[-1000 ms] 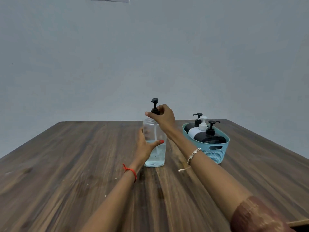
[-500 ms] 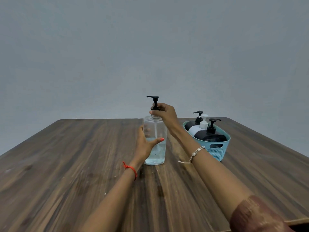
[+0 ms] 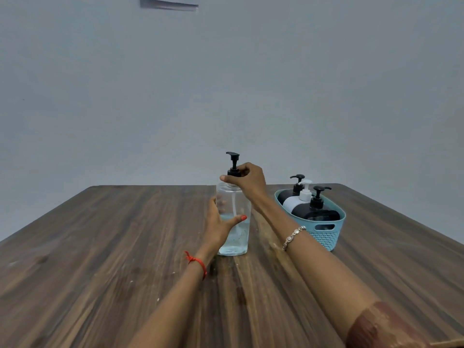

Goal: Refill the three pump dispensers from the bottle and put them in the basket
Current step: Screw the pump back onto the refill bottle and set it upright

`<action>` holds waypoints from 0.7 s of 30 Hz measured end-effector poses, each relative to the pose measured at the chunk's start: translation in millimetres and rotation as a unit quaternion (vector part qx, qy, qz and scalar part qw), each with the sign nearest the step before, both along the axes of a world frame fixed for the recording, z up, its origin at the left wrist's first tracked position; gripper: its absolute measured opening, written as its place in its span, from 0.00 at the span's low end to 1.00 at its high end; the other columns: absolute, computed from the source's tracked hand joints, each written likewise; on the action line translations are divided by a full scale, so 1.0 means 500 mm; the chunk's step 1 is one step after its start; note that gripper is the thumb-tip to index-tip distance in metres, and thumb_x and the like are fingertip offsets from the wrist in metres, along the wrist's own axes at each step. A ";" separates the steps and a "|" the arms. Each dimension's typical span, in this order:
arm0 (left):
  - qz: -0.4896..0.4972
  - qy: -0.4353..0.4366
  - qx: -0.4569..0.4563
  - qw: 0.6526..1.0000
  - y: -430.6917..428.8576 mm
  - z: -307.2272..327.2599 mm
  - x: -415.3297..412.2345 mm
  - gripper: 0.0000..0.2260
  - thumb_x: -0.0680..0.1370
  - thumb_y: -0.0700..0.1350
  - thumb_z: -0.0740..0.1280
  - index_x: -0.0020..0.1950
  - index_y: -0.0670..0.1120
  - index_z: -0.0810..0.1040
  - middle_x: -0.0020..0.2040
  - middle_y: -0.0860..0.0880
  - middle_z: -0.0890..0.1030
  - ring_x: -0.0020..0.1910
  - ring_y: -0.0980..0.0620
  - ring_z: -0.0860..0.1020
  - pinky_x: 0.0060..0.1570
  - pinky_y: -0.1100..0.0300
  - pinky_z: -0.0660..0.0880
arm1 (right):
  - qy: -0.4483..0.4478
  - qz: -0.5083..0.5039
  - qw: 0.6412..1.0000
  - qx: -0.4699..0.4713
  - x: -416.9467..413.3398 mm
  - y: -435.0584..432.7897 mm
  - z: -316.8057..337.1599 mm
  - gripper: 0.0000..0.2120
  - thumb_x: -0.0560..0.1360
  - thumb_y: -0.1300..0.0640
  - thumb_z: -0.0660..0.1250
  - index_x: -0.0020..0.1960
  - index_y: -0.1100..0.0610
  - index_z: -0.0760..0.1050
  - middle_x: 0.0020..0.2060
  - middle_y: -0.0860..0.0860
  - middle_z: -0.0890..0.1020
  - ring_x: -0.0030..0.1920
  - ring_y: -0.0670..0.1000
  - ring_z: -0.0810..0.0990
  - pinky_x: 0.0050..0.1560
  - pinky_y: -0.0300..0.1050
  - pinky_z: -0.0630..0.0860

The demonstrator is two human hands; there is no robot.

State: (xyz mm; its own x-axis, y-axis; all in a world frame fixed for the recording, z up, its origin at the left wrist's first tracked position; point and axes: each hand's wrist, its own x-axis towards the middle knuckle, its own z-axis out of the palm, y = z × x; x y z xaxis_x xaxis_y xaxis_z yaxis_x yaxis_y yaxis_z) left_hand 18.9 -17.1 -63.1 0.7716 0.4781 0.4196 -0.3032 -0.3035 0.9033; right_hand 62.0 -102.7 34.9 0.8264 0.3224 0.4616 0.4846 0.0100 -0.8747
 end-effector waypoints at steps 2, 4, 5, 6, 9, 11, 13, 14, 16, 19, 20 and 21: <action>0.003 -0.003 0.007 1.000 0.001 -0.001 0.002 0.33 0.65 0.46 0.78 0.64 0.47 0.64 0.59 0.50 0.72 0.58 0.52 0.72 0.54 0.60 0.69 | 0.020 0.066 0.998 -0.004 0.010 -0.012 0.002 0.13 0.67 0.62 0.75 0.50 0.60 0.79 0.41 0.49 0.82 0.41 0.44 0.82 0.46 0.32 0.76; 0.004 -0.002 0.009 1.000 0.003 -0.003 0.005 0.34 0.64 0.47 0.78 0.64 0.46 0.64 0.60 0.49 0.73 0.58 0.51 0.73 0.55 0.58 0.71 | 0.019 0.088 0.996 -0.006 0.018 -0.019 0.001 0.10 0.68 0.62 0.74 0.49 0.58 0.80 0.40 0.48 0.83 0.40 0.41 0.82 0.49 0.33 0.76; 0.004 -0.003 0.009 1.000 0.004 -0.004 0.005 0.34 0.64 0.47 0.78 0.64 0.46 0.64 0.60 0.49 0.73 0.58 0.51 0.73 0.56 0.58 0.72 | 0.018 0.088 0.996 -0.002 0.018 -0.020 0.000 0.09 0.68 0.62 0.74 0.48 0.58 0.80 0.39 0.48 0.83 0.39 0.40 0.82 0.49 0.33 0.76; 0.004 -0.003 0.010 1.000 0.004 -0.005 0.006 0.35 0.64 0.47 0.78 0.65 0.46 0.64 0.60 0.49 0.73 0.58 0.51 0.73 0.55 0.58 0.72 | 0.021 0.085 0.996 0.007 0.016 -0.020 -0.001 0.09 0.68 0.63 0.74 0.48 0.58 0.80 0.39 0.48 0.83 0.38 0.39 0.82 0.47 0.31 0.76; 0.006 -0.007 0.010 1.000 0.003 -0.006 0.007 0.35 0.64 0.47 0.78 0.65 0.46 0.64 0.59 0.50 0.73 0.57 0.52 0.73 0.53 0.60 0.71 | 0.017 0.060 0.998 0.027 0.010 -0.012 -0.005 0.10 0.69 0.64 0.73 0.49 0.62 0.80 0.38 0.51 0.83 0.35 0.40 0.82 0.40 0.26 0.75; 0.003 -0.009 0.009 1.000 0.008 -0.007 0.009 0.34 0.64 0.48 0.78 0.65 0.47 0.65 0.60 0.50 0.73 0.57 0.52 0.74 0.54 0.58 0.73 | -0.001 0.037 0.999 0.029 0.006 -0.007 -0.010 0.10 0.69 0.63 0.73 0.50 0.64 0.80 0.41 0.55 0.83 0.37 0.43 0.81 0.40 0.26 0.75; -0.008 -0.006 0.015 1.000 0.013 -0.009 0.012 0.35 0.63 0.50 0.79 0.65 0.48 0.66 0.60 0.49 0.75 0.57 0.52 0.75 0.56 0.55 0.75 | -0.022 0.024 0.999 0.028 0.004 -0.006 -0.013 0.10 0.69 0.62 0.74 0.49 0.63 0.81 0.44 0.58 0.84 0.40 0.47 0.82 0.45 0.31 0.76; -0.012 -0.004 0.018 1.000 0.014 -0.010 0.011 0.36 0.62 0.50 0.79 0.65 0.48 0.66 0.60 0.49 0.75 0.57 0.52 0.75 0.56 0.54 0.75 | -0.031 0.021 0.999 0.028 0.004 -0.006 -0.013 0.11 0.68 0.61 0.74 0.49 0.62 0.80 0.45 0.57 0.84 0.44 0.49 0.82 0.49 0.35 0.76; -0.017 -0.003 0.014 1.000 0.013 -0.009 0.009 0.35 0.63 0.49 0.78 0.65 0.47 0.65 0.61 0.49 0.74 0.58 0.52 0.74 0.55 0.56 0.74 | -0.041 0.026 0.998 0.040 0.006 -0.006 -0.006 0.17 0.68 0.58 0.75 0.54 0.59 0.78 0.50 0.55 0.82 0.53 0.49 0.80 0.56 0.41 0.75; -0.022 0.002 0.008 1.000 0.012 -0.005 0.007 0.32 0.65 0.47 0.78 0.63 0.50 0.64 0.60 0.49 0.73 0.58 0.51 0.73 0.53 0.59 0.72 | -0.055 0.035 0.994 0.089 0.004 0.000 0.016 0.20 0.70 0.59 0.73 0.61 0.58 0.74 0.51 0.52 0.80 0.54 0.48 0.79 0.57 0.39 0.74; -0.022 0.004 0.010 1.000 0.012 -0.005 0.007 0.32 0.65 0.47 0.78 0.63 0.51 0.63 0.60 0.50 0.73 0.58 0.51 0.73 0.53 0.59 0.72 | -0.068 0.033 0.993 0.095 0.002 0.002 0.024 0.17 0.72 0.60 0.71 0.59 0.60 0.75 0.50 0.52 0.81 0.52 0.48 0.79 0.55 0.37 0.75; -0.022 0.005 0.011 1.000 0.012 -0.005 0.007 0.33 0.65 0.47 0.78 0.63 0.51 0.63 0.60 0.50 0.72 0.58 0.51 0.73 0.53 0.59 0.72 | -0.075 0.030 0.992 0.097 0.001 0.004 0.029 0.14 0.73 0.61 0.70 0.58 0.61 0.76 0.49 0.52 0.81 0.51 0.48 0.79 0.52 0.35 0.75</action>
